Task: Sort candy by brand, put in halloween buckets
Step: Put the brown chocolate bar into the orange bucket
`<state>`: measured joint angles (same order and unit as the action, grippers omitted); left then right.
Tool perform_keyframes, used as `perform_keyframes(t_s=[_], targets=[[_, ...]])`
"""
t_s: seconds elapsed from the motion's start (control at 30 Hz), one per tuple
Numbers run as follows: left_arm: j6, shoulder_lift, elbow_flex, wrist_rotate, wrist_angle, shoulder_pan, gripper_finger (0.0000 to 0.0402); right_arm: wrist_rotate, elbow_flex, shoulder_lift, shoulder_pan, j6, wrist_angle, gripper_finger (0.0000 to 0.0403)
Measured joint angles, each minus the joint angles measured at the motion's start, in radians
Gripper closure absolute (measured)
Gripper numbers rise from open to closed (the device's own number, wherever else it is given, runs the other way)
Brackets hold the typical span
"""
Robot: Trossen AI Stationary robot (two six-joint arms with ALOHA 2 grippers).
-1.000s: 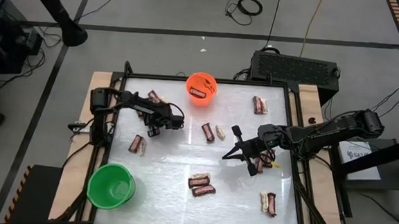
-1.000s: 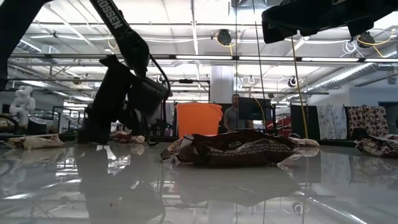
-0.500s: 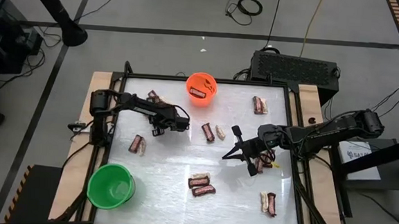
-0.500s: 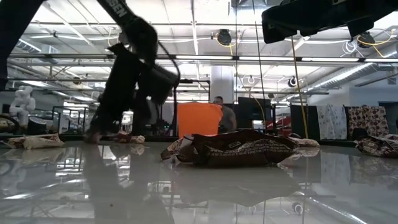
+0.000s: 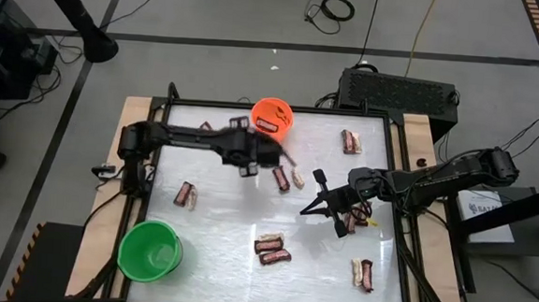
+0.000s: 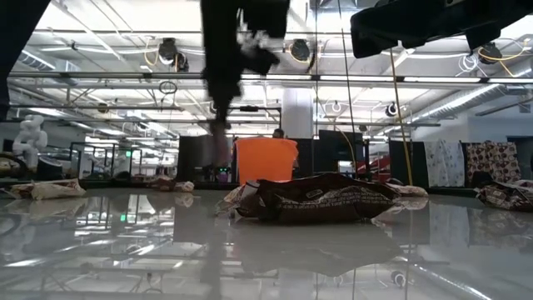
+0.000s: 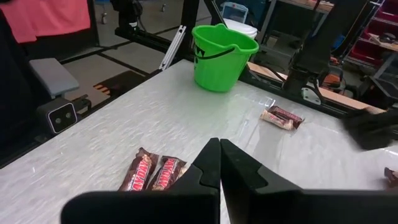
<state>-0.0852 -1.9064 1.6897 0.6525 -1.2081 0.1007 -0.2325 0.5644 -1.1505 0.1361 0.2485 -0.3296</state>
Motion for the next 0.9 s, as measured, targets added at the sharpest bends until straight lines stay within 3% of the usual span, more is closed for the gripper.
perform_keyframes(t_s=[0.17, 0.33, 0.7, 0.9], targets=[[0.111, 0.046, 0.121, -0.07, 0.14, 0.062, 0.0401, 0.001, 0.0, 0.0, -0.003, 0.002, 0.008, 0.0403], [0.157, 0.056, 0.136, -0.204, 0.27, 0.176, 0.0401, 0.001, 0.0, 0.0, -0.012, 0.003, 0.006, 0.0403], [0.151, -0.006, 0.135, -0.406, 0.343, 0.354, 0.0401, 0.156, 0.0, 0.0, -0.032, 0.011, 0.001, 0.0403], [0.151, -0.01, 0.134, -0.415, 0.339, 0.362, 0.0382, 0.158, 0.0, 0.0, -0.046, 0.008, 0.006, 0.0403]])
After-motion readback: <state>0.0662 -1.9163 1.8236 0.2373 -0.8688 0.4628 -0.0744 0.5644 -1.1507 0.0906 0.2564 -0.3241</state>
